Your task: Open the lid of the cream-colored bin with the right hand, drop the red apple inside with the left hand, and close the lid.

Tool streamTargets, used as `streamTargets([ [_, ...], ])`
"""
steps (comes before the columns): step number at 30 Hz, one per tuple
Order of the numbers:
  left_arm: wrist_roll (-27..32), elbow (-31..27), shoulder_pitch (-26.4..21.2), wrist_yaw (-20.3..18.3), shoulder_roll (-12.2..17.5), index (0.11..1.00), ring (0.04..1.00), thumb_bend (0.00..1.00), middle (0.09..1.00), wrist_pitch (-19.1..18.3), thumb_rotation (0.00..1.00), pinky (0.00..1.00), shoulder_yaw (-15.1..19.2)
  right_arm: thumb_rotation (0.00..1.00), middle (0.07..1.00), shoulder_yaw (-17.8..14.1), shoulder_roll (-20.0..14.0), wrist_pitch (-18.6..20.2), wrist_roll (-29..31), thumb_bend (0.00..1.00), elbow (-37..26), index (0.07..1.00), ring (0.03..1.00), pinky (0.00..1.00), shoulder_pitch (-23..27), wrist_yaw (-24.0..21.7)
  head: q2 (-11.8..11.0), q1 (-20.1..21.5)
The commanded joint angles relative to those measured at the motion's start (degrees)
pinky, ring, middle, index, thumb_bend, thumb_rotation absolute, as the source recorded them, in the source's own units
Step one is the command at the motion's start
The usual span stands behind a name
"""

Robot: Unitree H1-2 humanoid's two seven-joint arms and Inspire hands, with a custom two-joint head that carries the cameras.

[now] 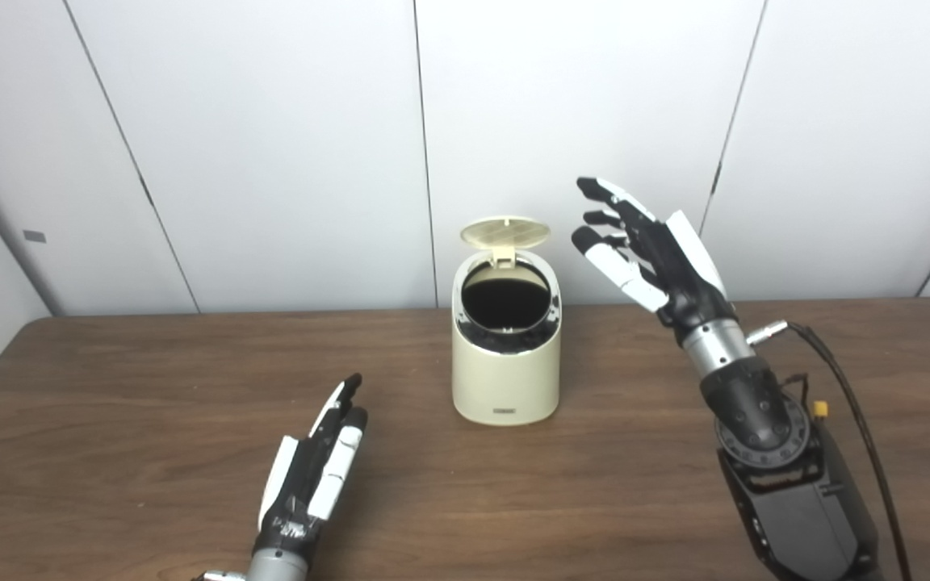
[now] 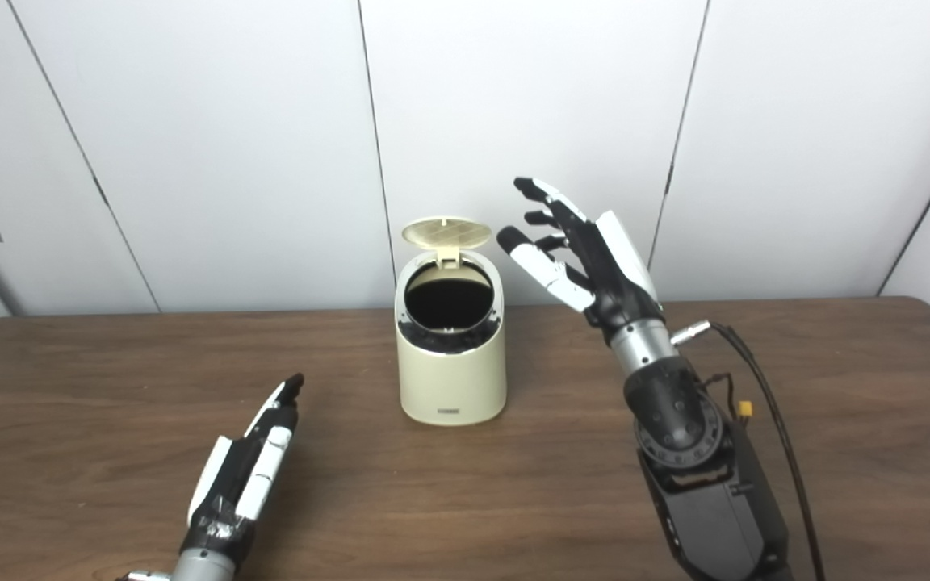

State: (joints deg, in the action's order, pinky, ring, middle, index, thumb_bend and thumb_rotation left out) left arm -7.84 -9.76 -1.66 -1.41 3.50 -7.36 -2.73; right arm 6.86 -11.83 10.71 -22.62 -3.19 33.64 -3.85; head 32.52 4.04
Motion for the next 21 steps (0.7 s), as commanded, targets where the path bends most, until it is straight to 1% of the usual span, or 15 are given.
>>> streamTargets([
  [1,0.73,-0.40,-0.59,0.32,-0.27,1.000,1.000,0.65,1.000,3.21,0.99,1.00,0.10,0.92,0.925,0.48,-1.62,-0.03,-2.37,0.55,0.07,0.886,0.855,0.71,4.00,-0.17,0.06,0.14],
  [3,1.18,-0.05,-0.41,0.13,-0.45,1.000,1.000,0.67,1.000,3.57,0.98,1.00,0.11,0.89,0.927,1.07,-2.13,0.57,-3.43,0.55,0.60,0.877,0.899,0.78,5.37,-0.90,0.10,0.20],
  [6,2.23,0.53,-0.16,-0.11,-0.82,1.000,1.000,0.65,1.000,4.66,0.97,1.00,0.04,0.89,0.912,2.56,-3.22,1.03,-5.56,0.54,1.43,0.867,0.906,0.79,7.20,-2.27,0.22,0.35],
  [7,2.44,0.63,-0.07,-0.08,-1.00,1.000,1.000,0.64,1.000,4.77,0.95,1.00,0.02,0.88,0.915,2.97,-3.44,1.04,-6.11,0.54,1.73,0.858,0.926,0.82,7.66,-2.55,0.32,0.36],
  [11,2.26,0.46,0.05,0.32,-1.73,1.000,1.000,0.64,1.000,3.91,0.96,1.00,-0.15,0.87,0.925,4.29,-3.80,1.24,-6.88,0.53,2.65,0.849,0.936,0.85,9.30,-4.34,0.56,0.21],
  [14,2.00,0.56,0.03,0.53,-2.24,1.000,1.000,0.64,1.000,3.79,0.95,1.00,-0.23,0.87,0.929,5.90,-4.38,2.08,-8.52,0.53,1.78,0.850,0.947,0.86,9.57,-6.40,0.67,-0.21],
  [16,1.93,0.83,-0.11,0.72,-2.59,1.000,1.000,0.64,1.000,3.90,0.96,1.00,-0.22,0.89,0.930,7.59,-5.24,1.14,-11.11,0.54,1.84,0.850,0.952,0.86,9.50,-6.76,0.80,-0.41],
  [18,1.92,1.19,-0.39,1.04,-3.12,1.000,1.000,0.63,1.000,4.32,0.95,1.00,-0.23,0.92,0.933,8.75,-5.82,0.57,-13.25,0.56,1.70,0.846,0.960,0.87,9.24,-6.89,0.74,-0.54],
  [21,1.23,1.41,-0.77,1.50,-3.74,1.000,1.000,0.63,1.000,4.25,0.96,1.00,-0.60,0.92,0.938,9.71,-6.18,0.48,-14.47,0.56,1.48,0.828,0.975,0.89,9.13,-7.51,0.82,-0.47],
])
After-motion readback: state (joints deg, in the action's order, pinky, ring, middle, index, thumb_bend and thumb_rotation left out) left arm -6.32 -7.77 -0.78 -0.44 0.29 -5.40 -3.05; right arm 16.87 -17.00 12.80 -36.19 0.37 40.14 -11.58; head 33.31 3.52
